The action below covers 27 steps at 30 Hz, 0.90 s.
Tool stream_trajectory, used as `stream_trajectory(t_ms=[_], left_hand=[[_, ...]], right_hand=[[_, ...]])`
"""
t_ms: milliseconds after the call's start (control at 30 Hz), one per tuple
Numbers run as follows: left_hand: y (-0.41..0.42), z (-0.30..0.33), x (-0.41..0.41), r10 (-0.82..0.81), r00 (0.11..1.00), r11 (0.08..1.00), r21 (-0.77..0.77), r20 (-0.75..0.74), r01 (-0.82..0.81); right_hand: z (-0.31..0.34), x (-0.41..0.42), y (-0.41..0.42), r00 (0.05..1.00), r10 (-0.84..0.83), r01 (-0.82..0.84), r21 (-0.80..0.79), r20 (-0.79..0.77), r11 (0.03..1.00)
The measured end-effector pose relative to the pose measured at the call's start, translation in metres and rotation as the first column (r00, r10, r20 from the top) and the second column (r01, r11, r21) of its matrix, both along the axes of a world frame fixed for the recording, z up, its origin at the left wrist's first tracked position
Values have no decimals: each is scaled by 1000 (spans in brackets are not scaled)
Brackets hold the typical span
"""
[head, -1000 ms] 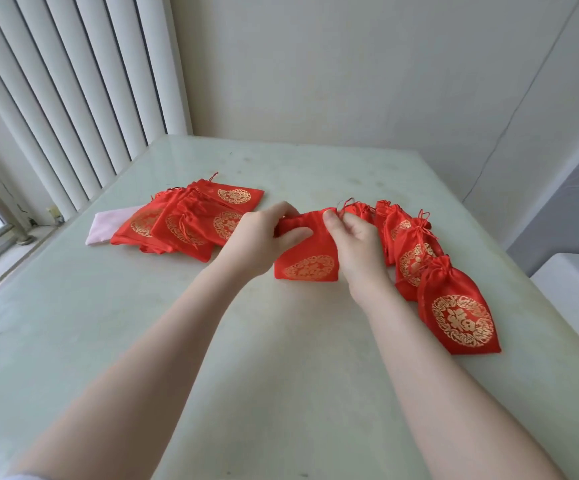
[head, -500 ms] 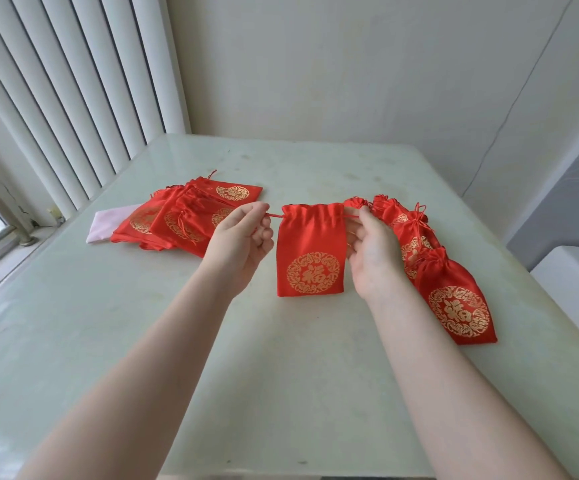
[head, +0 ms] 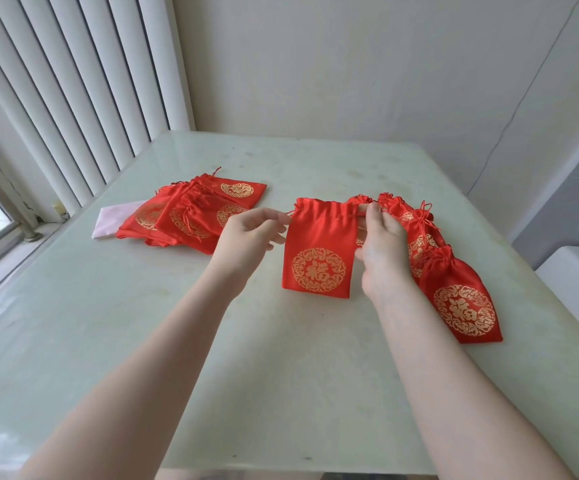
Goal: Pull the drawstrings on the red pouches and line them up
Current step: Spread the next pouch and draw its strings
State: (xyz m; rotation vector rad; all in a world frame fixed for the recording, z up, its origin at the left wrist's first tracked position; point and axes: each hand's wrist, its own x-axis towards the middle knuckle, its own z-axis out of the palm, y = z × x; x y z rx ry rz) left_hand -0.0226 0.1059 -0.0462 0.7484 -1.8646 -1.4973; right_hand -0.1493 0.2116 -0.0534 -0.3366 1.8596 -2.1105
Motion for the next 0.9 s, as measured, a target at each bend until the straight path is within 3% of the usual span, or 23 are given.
stream_trajectory(t_ms=[133,267,433,700,800,900], left_hand=[[4,1,-6,154,981,950,-291,120,-114],[4,2,-14,166,976,883,-462,138,-85],[3,-2,-17,162,984,812,-577,75,-89],[-10,-10,-10,64,998,732,-681,15,-37],[-12,-8,-8,40,999,807,-590,-19,-44],[-22,-7,-4,40,985,987,-147,-169,-65]], right_hand=[[5,4,0,1000,18,-18,-69,5,997],[4,9,-2,998,23,-27,-57,-62,998],[4,11,-1,988,54,-56,-4,-146,998],[6,6,3,993,17,-21,-35,-114,999],[5,5,1,992,-18,16,-15,-123,1000],[6,-9,7,990,-127,123,-75,-54,990]])
